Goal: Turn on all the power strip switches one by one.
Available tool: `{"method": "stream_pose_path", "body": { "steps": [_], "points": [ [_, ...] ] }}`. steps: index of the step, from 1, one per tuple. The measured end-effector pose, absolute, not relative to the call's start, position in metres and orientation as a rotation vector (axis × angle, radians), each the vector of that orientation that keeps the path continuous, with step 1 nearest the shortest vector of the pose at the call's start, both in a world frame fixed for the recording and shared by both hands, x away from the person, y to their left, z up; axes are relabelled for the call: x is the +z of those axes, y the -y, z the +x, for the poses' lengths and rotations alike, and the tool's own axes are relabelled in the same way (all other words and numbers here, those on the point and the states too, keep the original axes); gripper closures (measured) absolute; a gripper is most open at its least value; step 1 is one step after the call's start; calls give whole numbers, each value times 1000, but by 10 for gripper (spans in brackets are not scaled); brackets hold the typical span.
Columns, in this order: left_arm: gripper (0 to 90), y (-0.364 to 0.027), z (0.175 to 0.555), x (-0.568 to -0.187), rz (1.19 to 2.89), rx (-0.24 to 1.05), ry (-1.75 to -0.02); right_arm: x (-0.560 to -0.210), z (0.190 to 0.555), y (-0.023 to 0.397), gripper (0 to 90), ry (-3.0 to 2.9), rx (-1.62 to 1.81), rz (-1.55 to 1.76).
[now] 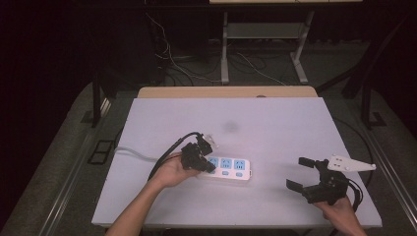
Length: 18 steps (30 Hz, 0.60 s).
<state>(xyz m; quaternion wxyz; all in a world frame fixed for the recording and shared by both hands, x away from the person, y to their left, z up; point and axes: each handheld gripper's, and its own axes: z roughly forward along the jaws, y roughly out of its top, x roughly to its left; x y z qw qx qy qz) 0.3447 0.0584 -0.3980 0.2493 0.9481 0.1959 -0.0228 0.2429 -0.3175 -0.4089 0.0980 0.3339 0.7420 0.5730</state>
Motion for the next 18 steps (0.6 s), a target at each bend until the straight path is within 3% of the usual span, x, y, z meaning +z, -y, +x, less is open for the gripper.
{"method": "stream_pose_path", "body": {
  "steps": [18],
  "points": [
    [900,-37,344,-374,2577,-52,-470,-409,242,318,5,-2194,1699,989]
  ]
}}
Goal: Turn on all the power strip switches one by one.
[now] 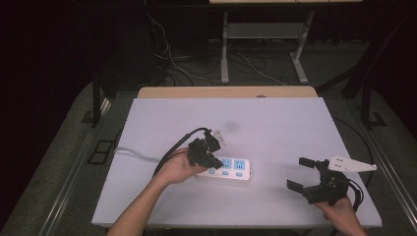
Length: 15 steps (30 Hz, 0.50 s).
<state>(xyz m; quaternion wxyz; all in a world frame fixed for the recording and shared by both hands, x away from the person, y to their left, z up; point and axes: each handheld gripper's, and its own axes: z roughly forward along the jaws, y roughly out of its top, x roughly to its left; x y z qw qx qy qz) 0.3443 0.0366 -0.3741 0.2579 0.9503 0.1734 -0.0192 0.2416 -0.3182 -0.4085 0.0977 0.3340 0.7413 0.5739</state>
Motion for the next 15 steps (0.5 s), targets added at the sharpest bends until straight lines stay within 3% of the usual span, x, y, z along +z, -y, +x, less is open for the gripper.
{"method": "stream_pose_path", "body": {
  "steps": [15],
  "points": [
    [900,-14,343,-369,2604,-48,-399,-409,242,319,4,-2196,1700,988]
  ]
}}
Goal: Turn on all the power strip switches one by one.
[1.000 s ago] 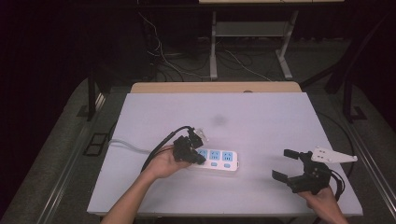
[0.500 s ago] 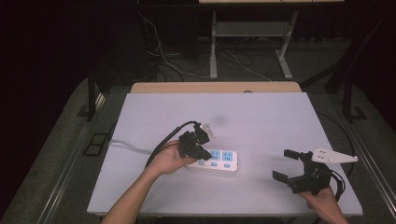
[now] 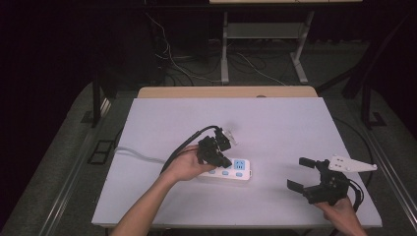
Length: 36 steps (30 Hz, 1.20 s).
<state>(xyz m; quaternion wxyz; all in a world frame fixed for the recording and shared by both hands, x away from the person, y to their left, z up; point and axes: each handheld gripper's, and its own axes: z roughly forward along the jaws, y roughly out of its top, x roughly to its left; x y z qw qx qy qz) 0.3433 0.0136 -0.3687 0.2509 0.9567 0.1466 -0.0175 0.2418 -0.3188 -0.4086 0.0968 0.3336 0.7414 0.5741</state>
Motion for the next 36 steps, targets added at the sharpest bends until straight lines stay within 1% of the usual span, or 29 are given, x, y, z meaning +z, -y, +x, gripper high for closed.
{"method": "stream_pose_path", "body": {
  "steps": [11,36],
  "points": [
    [900,-15,344,-384,2611,-53,-407,-409,242,318,4,-2203,1693,988],
    [900,-14,344,-399,2599,-70,-435,-409,242,317,5,-2213,1690,983]
  ]
}}
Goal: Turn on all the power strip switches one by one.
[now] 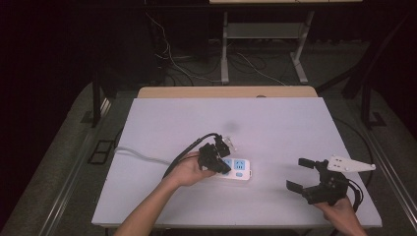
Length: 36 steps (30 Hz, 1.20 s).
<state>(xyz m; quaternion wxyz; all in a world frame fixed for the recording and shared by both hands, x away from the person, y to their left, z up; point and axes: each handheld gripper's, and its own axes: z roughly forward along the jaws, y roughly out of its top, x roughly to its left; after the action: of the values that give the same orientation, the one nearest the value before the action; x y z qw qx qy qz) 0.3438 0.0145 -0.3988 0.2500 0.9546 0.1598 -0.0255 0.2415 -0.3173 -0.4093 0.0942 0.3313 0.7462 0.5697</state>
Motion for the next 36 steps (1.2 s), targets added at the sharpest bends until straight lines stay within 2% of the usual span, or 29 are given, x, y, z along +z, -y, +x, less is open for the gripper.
{"method": "stream_pose_path", "body": {
  "steps": [36],
  "points": [
    [897,-17,342,-396,2562,-79,-450,-409,242,319,5,-2210,1688,985]
  ]
}}
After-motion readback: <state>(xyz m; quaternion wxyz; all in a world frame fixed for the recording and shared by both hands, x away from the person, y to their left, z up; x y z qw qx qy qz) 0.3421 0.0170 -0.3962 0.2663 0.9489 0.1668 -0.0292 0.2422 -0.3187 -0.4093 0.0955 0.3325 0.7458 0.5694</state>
